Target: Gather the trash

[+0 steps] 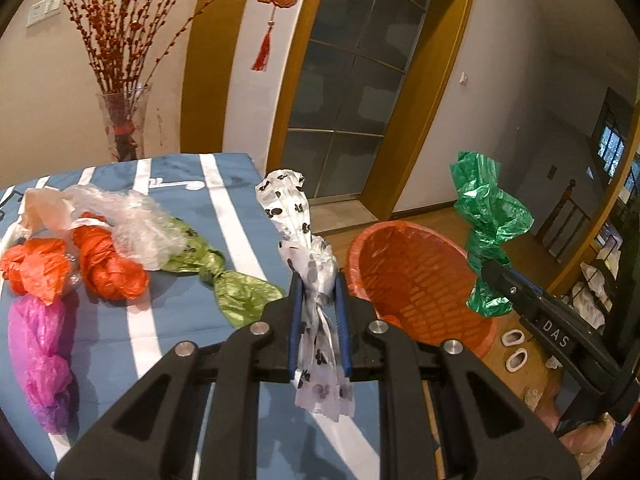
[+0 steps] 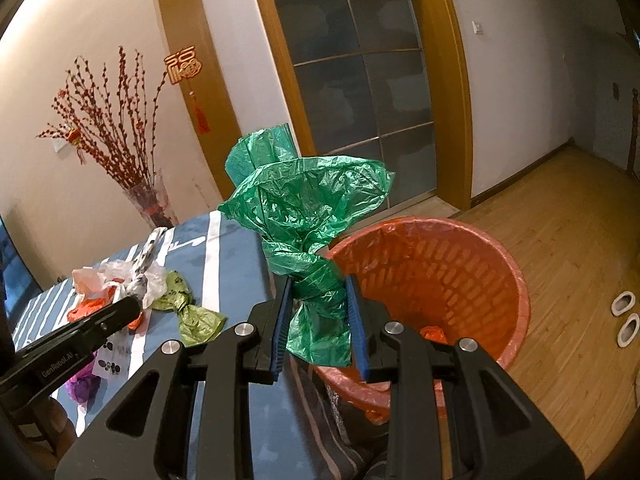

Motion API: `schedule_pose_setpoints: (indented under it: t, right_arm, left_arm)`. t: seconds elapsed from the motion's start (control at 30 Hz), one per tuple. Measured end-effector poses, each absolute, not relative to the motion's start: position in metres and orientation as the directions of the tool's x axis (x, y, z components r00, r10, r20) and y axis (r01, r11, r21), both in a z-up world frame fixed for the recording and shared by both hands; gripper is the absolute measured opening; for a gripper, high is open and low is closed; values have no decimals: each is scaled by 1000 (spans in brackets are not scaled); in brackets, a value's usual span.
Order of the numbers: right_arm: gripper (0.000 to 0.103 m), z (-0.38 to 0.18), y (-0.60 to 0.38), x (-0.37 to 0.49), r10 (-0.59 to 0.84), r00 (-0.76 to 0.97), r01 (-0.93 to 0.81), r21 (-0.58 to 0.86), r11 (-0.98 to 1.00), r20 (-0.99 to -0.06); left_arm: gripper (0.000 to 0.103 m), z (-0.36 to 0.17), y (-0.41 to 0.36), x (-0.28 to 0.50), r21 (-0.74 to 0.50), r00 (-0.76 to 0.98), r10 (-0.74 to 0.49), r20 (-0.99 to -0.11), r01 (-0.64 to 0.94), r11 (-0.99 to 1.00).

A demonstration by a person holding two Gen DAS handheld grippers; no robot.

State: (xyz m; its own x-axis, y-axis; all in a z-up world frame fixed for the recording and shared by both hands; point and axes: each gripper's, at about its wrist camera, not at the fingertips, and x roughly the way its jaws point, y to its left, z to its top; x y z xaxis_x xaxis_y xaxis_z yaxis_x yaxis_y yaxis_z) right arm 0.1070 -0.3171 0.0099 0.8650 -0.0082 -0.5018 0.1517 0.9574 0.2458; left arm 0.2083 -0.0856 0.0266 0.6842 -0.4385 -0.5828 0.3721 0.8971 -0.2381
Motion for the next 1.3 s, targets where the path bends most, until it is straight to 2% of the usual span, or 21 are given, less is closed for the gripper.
schedule_pose_setpoints:
  t: [0.47, 0.8, 0.87, 0.93, 0.97, 1.03, 1.3]
  right_arm:
    - [28, 5, -358, 106, -69, 865, 231, 272, 934, -497]
    - [29, -11, -393, 116, -116, 848, 305, 298, 905, -518]
    - [32, -13, -397, 118, -122, 847, 316, 306, 898, -517]
    - [38, -15, -401, 119, -127, 846, 326, 313, 892, -519]
    - [39, -15, -403, 118, -128, 845, 328, 315, 891, -519]
    - [44, -16, -405, 117, -133, 844, 335, 318, 887, -519]
    - [51, -11, -401, 112, -187, 842, 361, 269, 893, -507]
  left_arm:
    - [17, 20, -152, 227, -261, 609, -541, -579, 491, 831]
    - [17, -2, -205, 248, -275, 530, -581, -617, 546, 791]
    - [21, -8, -216, 252, -281, 513, -585, -628, 551, 786]
    - [32, -16, -224, 257, -281, 502, -579, -642, 549, 787]
    - [34, -18, -226, 258, -283, 496, -578, -647, 548, 787]
    - [37, -25, -229, 262, -293, 482, -577, -659, 543, 787]
    - [48, -29, -206, 266, -263, 522, -523, -674, 491, 830]
